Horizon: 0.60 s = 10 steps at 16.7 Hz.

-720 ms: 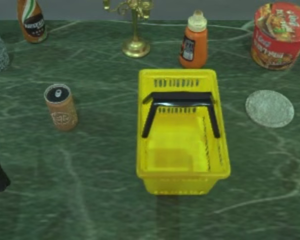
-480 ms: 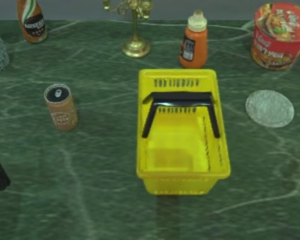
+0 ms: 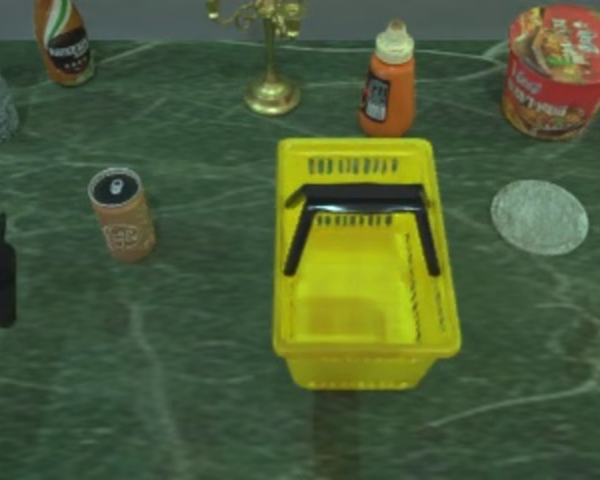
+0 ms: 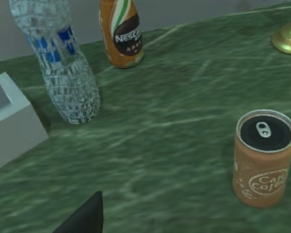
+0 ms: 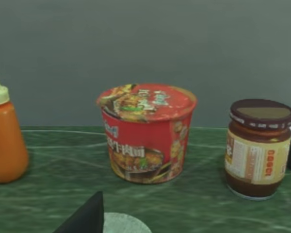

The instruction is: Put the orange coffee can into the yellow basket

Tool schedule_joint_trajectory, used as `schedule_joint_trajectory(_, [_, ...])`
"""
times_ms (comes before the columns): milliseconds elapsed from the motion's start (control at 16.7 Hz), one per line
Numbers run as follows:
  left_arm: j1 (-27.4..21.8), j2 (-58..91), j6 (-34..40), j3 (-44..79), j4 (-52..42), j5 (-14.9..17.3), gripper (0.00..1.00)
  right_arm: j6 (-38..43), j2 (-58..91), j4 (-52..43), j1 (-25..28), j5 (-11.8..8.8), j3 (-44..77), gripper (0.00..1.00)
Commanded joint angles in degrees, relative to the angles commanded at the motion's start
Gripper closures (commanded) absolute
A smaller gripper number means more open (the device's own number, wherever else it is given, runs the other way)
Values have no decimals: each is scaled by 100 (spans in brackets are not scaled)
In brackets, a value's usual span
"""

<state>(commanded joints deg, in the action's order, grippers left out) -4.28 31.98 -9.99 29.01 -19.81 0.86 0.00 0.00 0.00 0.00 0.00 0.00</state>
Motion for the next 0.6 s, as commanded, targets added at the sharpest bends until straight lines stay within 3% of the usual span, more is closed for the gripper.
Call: schedule_joint_trajectory(600, [-475,6177,-1609,5173,-3390,-87,0,0,0,0,0,0,0,0])
